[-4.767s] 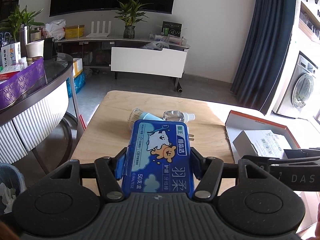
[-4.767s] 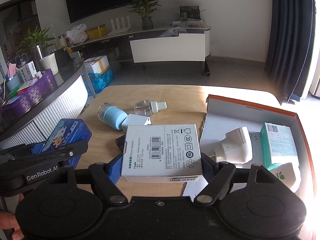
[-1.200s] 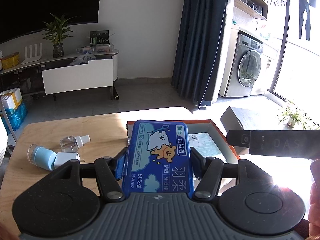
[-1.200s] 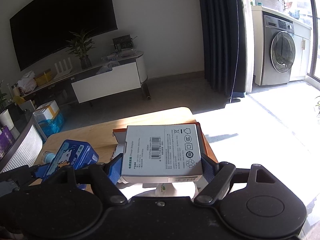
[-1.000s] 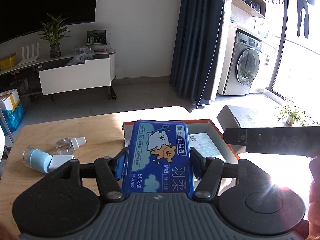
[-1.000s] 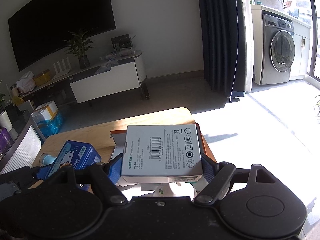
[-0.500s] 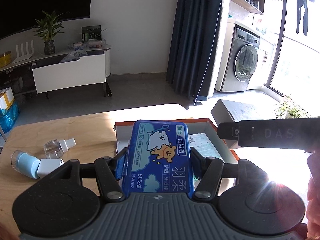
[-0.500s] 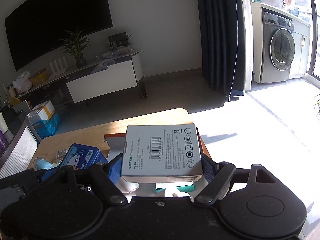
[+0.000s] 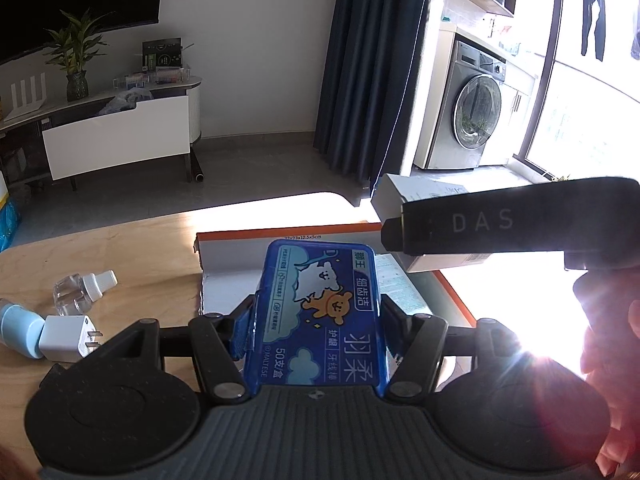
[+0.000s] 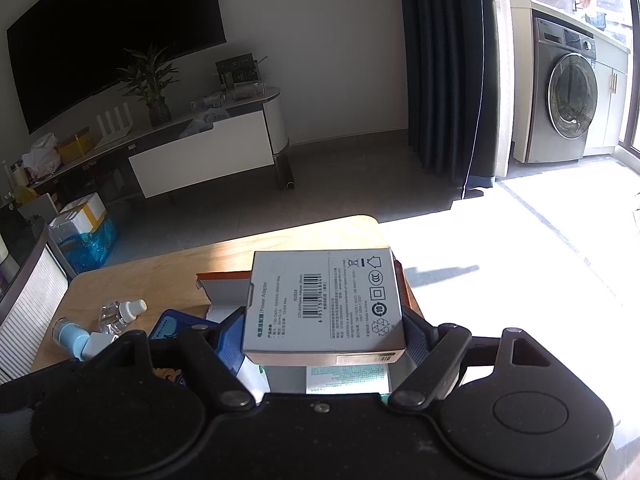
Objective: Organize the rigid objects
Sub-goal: 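Carry blue tin with left tool while right tool carries white box to tray, then lower and open left tool in tray while right tool releases white box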
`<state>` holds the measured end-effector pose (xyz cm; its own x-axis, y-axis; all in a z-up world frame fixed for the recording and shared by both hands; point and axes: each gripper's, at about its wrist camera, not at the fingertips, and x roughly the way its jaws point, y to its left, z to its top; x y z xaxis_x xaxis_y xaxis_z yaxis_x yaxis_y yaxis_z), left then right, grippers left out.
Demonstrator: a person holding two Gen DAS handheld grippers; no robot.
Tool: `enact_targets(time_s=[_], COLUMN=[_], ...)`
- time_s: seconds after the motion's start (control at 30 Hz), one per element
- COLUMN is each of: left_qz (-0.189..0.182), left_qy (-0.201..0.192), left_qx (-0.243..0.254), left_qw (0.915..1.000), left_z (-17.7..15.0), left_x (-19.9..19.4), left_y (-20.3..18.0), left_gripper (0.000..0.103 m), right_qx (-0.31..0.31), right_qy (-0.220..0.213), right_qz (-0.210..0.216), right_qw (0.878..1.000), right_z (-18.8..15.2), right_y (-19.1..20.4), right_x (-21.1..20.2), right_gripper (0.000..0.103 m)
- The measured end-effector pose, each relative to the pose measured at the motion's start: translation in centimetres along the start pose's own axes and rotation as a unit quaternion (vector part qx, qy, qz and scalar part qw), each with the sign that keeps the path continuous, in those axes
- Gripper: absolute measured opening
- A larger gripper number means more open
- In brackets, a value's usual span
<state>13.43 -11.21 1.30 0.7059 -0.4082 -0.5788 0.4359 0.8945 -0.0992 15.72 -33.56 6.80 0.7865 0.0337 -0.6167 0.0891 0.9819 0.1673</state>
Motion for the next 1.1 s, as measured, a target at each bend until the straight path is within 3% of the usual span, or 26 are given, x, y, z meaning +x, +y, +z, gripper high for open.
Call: enact_targets(time_s=[0.67, 0.77, 1.1], left_qz=[-0.019, -0.019, -0.015], left_qy=[0.017, 0.019, 0.010], left_qx=[0.005, 0.006, 0.012], left_qw=[0.9997, 0.9996, 0.9998], left_z=[0.2, 0.3, 1.3], left_x=[2.4, 2.5, 3.9], left_y=[-0.5, -0.5, -1.4], left_gripper=[0.063, 0.063, 0.063], right_qx=[0.002, 0.022, 0.037], right_qy=[0.010, 0.001, -0.031], right_qz=[-0.001, 0.011, -0.011], right_qw=[1.000, 1.000, 0.999], right_z=[1.3, 1.5, 1.3], right_y=[-1.1, -1.9, -3.8], right_x=[3.6, 3.4, 0.6], right_gripper=[0.093, 0.095, 0.095])
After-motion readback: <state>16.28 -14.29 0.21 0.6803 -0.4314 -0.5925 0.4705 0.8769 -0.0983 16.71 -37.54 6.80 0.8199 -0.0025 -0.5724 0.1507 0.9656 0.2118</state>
